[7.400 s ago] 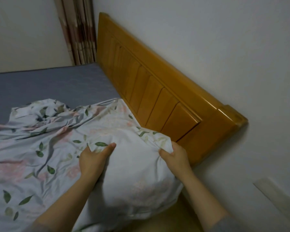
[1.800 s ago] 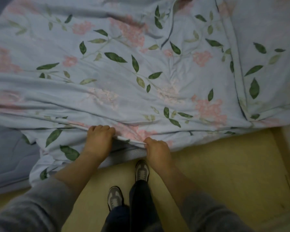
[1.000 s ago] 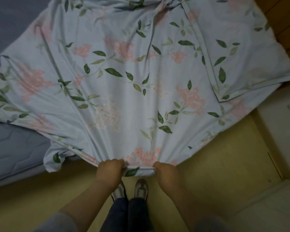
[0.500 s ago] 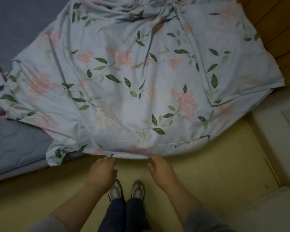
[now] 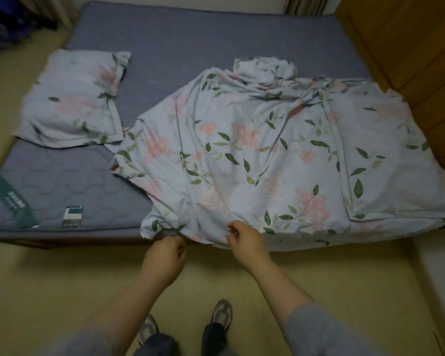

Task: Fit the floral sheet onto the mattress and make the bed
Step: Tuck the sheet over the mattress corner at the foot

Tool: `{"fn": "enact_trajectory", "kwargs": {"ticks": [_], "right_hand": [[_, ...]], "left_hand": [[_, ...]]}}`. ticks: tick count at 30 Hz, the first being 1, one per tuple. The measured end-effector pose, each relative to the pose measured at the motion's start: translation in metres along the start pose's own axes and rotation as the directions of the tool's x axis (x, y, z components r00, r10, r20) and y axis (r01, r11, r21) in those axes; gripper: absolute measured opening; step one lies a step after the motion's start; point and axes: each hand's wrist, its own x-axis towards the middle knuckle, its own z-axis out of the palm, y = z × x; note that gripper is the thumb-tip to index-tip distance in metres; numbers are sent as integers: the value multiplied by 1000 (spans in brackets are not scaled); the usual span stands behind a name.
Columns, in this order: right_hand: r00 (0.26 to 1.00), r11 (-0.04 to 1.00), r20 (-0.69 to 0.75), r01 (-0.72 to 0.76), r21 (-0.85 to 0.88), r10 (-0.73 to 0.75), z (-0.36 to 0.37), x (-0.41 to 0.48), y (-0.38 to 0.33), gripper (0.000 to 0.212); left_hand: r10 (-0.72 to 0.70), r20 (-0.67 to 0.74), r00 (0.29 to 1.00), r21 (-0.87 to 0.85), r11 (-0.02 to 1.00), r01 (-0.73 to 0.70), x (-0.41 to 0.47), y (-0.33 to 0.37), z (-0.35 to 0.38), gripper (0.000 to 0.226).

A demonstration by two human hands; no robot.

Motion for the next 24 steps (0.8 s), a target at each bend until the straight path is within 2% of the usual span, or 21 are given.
{"fn": "enact_trajectory", "kwargs": {"ticks": [8, 12, 19, 24], "right_hand": [[987, 987, 115, 128, -97, -116, 59, -7, -108, 33], [981, 976, 121, 165, -142, -148, 101, -10, -156, 29], [984, 982, 131, 139, -130, -121, 189, -29, -232, 33], [988, 986, 138, 83, -143, -63, 217, -30, -250, 30]], "left_hand": [[-191, -102, 976, -121, 977, 178, -46, -98, -61, 18], [-236, -130, 963, -172, 962, 213, -64, -156, -87, 19], [-257, -137, 957, -188, 955, 230, -91, -277, -134, 21], [-252, -96, 963, -171, 957, 233, -84, -317, -149, 20]]}}
